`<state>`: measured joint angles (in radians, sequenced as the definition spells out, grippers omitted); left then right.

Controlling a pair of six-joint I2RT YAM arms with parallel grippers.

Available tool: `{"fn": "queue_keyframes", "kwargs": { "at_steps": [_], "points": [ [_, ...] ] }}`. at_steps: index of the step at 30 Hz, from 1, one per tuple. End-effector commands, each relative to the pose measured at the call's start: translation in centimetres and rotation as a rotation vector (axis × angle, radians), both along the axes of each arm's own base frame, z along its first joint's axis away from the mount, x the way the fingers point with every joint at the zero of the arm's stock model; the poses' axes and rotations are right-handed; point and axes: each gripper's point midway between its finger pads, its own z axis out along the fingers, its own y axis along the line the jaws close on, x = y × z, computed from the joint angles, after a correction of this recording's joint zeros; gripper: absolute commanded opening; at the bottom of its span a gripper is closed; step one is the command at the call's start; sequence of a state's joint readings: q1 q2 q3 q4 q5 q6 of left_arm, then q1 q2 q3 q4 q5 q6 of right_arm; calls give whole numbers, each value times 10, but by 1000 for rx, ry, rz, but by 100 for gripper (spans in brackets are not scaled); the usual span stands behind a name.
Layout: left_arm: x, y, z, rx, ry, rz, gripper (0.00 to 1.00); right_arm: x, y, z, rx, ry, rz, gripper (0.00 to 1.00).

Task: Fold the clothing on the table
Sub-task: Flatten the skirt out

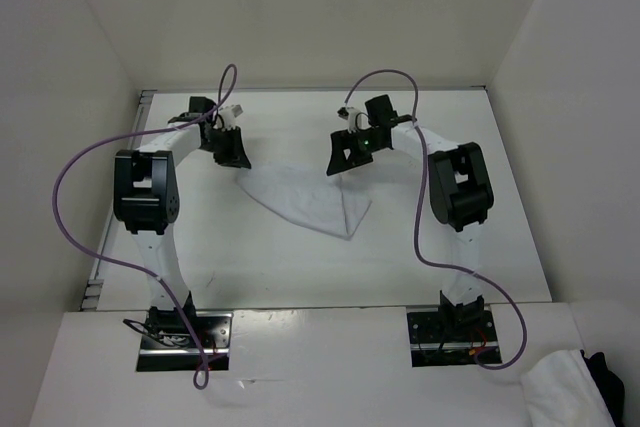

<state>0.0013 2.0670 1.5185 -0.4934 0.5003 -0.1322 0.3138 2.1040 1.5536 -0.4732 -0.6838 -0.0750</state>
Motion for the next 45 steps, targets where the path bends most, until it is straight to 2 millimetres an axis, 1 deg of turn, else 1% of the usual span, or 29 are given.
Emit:
{"fn": "queue_keyframes", "kwargs": {
  "at_steps": [1,3,4,5,8,10,14,17,18,19,20,21,23,24,26,28,31,33,34,35,36,37,38,39,41,42,43,44,45],
  "points": [
    [2,-5,-2,5,-21,-26,19,17,9,10,15,-42,1,88],
    [1,-9,-2,2,-17,-28,18,19,10,13,18,-51,1,88],
    [1,-8,-3,13,-17,-22,15,18,10,9,17,-35,-6,88],
    [1,-8,-3,13,-17,-22,10,21,10,12,20,-43,-6,88],
    [1,-12,1,13,-26,-31,8,23,8,1,-3,-27,-17,86],
    [1,-10,0,21,-26,-27,5,23,7,-9,-18,-11,-23,83],
    [0,-15,0,21,-26,-37,5,13,13,-21,-31,23,-4,73],
    [0,-15,0,21,-26,-37,5,4,21,-30,-53,35,13,72],
    [0,-15,0,21,-26,-37,5,-1,24,-33,-57,43,24,70],
    [0,-15,0,21,-26,-37,5,0,23,-34,-68,39,18,67],
    [0,-15,0,21,-26,-37,5,-6,25,-43,-83,54,24,64],
    [-2,-13,-3,29,-17,-32,5,-4,23,-44,-93,50,18,55],
    [-2,-13,-3,29,-17,-32,5,-10,19,-51,-110,68,14,44],
    [-2,-13,-3,29,-17,-32,3,-10,19,-51,-110,68,14,34],
    [-2,-13,-3,25,-13,-25,3,-12,13,-46,-133,46,6,25],
    [-2,-13,1,25,-22,-25,3,-7,11,-32,-138,0,-10,25],
    [-5,-17,2,25,-22,-34,3,-2,4,-22,-164,-60,-42,24],
    [-7,-21,7,25,-31,-43,3,4,0,7,-161,-150,-72,17],
    [-7,-21,7,25,-31,-43,3,5,-1,4,-167,-154,-77,14],
    [-9,-22,16,20,-43,-35,2,8,0,25,-146,-201,-83,10],
    [-8,-22,19,19,-61,-35,2,8,0,31,-138,-219,-85,2],
    [-2,-24,29,4,-96,-29,0,10,-1,39,-138,-237,-92,0],
    [2,-24,43,2,-139,-28,0,14,-1,53,-131,-272,-103,0],
    [2,-31,50,-17,-152,-32,0,21,1,66,-118,-301,-106,0],
    [15,-37,77,-59,-215,-17,0,38,-2,87,-115,-358,-141,0],
    [22,-38,87,-68,-241,-8,0,56,-5,109,-104,-403,-167,0],
    [37,-46,114,-90,-309,-2,0,65,-8,119,-100,-418,-181,0],
    [47,-45,132,-88,-353,11,0,76,-10,130,-88,-432,-203,0],
    [58,-49,152,-79,-415,13,0,103,-15,163,-51,-498,-227,0]
  ]
}}
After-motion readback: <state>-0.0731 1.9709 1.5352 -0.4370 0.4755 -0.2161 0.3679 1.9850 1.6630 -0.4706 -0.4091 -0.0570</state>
